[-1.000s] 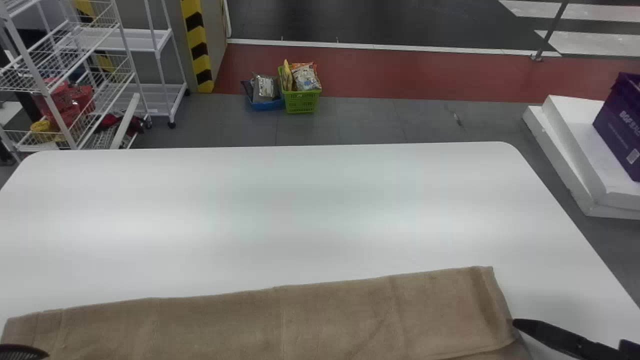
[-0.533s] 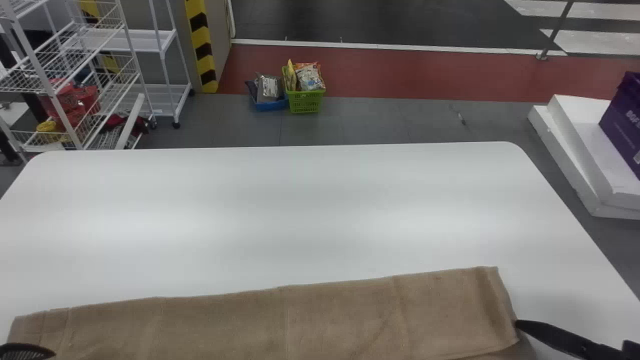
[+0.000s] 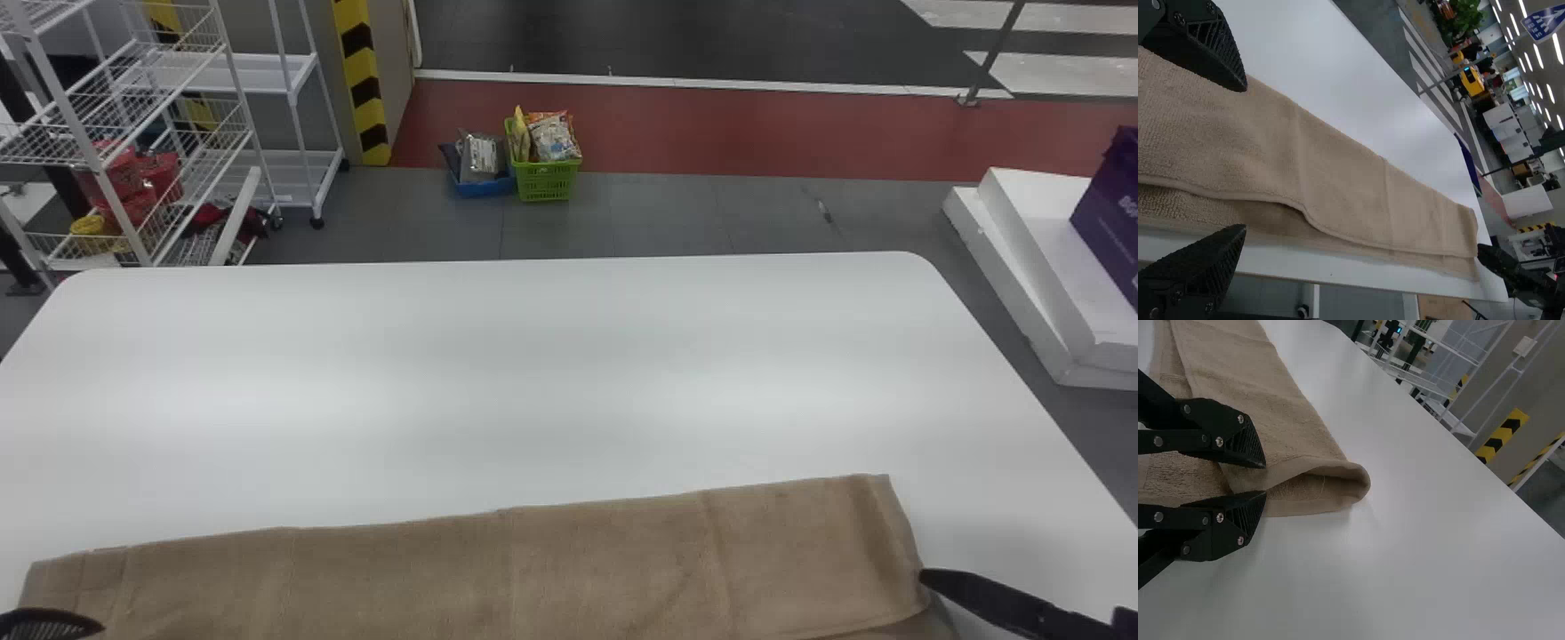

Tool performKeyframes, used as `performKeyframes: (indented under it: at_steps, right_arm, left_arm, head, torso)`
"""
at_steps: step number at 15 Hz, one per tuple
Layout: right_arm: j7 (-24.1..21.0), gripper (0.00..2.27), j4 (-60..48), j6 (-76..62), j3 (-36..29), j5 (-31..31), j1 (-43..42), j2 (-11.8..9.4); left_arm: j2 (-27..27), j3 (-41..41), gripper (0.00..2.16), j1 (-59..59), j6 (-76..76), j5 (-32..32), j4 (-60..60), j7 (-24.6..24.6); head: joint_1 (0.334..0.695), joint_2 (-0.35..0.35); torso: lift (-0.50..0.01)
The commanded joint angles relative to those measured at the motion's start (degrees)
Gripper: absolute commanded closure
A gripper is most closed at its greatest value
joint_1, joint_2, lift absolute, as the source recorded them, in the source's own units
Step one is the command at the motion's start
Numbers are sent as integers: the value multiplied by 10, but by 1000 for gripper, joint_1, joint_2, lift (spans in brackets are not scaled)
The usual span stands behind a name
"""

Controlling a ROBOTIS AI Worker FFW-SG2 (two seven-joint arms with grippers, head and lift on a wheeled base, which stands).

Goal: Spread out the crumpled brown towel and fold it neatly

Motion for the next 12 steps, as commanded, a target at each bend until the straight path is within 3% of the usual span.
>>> performKeyframes:
  at_steps: [1, 8, 12]
  right_arm:
    - [0, 859, 1, -1, 4, 5, 0, 0]
    - [0, 866, -1, 1, 10, 17, 0, -1]
    - [2, 1116, -2, -1, 12, 17, -1, -2]
  left_arm:
    - [-1, 0, 76, 0, 0, 0, 0, 0]
    - [-1, 1, 76, -1, 0, 0, 4, 1]
    - [-1, 1, 76, -1, 0, 0, 4, 1]
  head:
    - [695, -53]
    - [695, -54]
    - [695, -47]
  torso:
    - [-128]
    - [-128]
    - [-128]
